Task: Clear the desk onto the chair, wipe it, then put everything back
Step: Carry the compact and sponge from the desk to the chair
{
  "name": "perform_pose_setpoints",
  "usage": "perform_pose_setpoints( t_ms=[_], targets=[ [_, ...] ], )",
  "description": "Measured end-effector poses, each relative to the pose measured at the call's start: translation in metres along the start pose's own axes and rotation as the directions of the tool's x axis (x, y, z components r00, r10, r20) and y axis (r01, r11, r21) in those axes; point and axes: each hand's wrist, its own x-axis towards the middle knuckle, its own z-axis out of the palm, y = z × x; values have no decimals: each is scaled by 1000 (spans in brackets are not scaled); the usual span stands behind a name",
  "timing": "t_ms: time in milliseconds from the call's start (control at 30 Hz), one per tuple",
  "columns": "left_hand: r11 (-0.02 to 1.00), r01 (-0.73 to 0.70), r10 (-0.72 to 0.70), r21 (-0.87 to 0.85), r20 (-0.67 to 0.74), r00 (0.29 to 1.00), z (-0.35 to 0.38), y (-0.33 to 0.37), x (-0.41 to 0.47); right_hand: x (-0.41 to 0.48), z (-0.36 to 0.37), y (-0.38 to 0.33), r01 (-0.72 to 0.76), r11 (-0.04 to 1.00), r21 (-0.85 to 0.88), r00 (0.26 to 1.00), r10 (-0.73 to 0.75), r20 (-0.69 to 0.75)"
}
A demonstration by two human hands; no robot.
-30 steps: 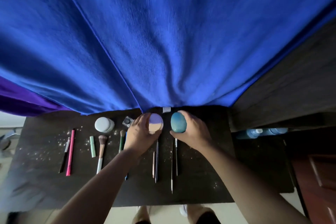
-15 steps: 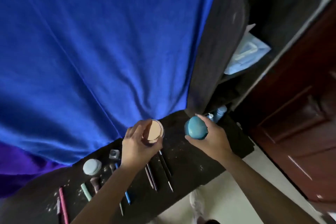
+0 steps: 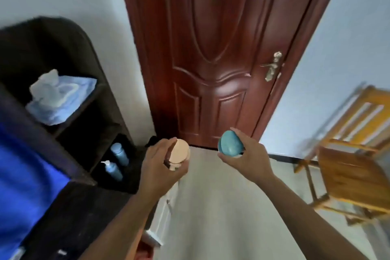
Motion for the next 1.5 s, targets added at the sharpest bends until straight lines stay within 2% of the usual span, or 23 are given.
perform_pose_setpoints(
  t_ms=[167, 333, 533, 700, 800, 933, 1033, 1233, 1367, 1500],
  targets=[
    [991, -107, 117, -78, 141, 983, 138, 96, 22, -25, -110, 126, -176, 983, -49, 971, 165, -173],
    [947, -258, 297, -191, 213, 931, 281, 206, 44, -46, -225, 254, -329, 936, -124, 926, 293, -239],
    [904, -325, 401, -279, 286, 870, 392, 313, 74, -41, -339, 339, -460, 875, -150, 851, 386, -357],
    [894, -328, 423, -304, 335, 842, 469, 355, 107, -11, -383, 396, -511, 846, -155, 815, 419, -399],
    [902, -281, 395, -328, 364, 843, 520, 368, 132, 15, -398, 431, -548, 824, -143, 792, 457, -405],
    [894, -257, 398, -367, 387, 832, 584, 387, 172, 60, -422, 481, -572, 797, -195, 793, 477, -379],
    [896, -271, 409, -351, 418, 812, 621, 408, 204, 94, -445, 516, -580, 780, -234, 800, 489, -348],
    [905, -287, 410, -314, 462, 786, 693, 464, 260, 140, -501, 582, -607, 769, -201, 763, 493, -419],
    [912, -272, 392, -308, 457, 798, 735, 497, 271, 158, -534, 630, -594, 774, -217, 783, 496, -374],
    [939, -245, 330, -241, 434, 838, 773, 522, 268, 180, -558, 682, -515, 826, -228, 846, 446, -293]
  ],
)
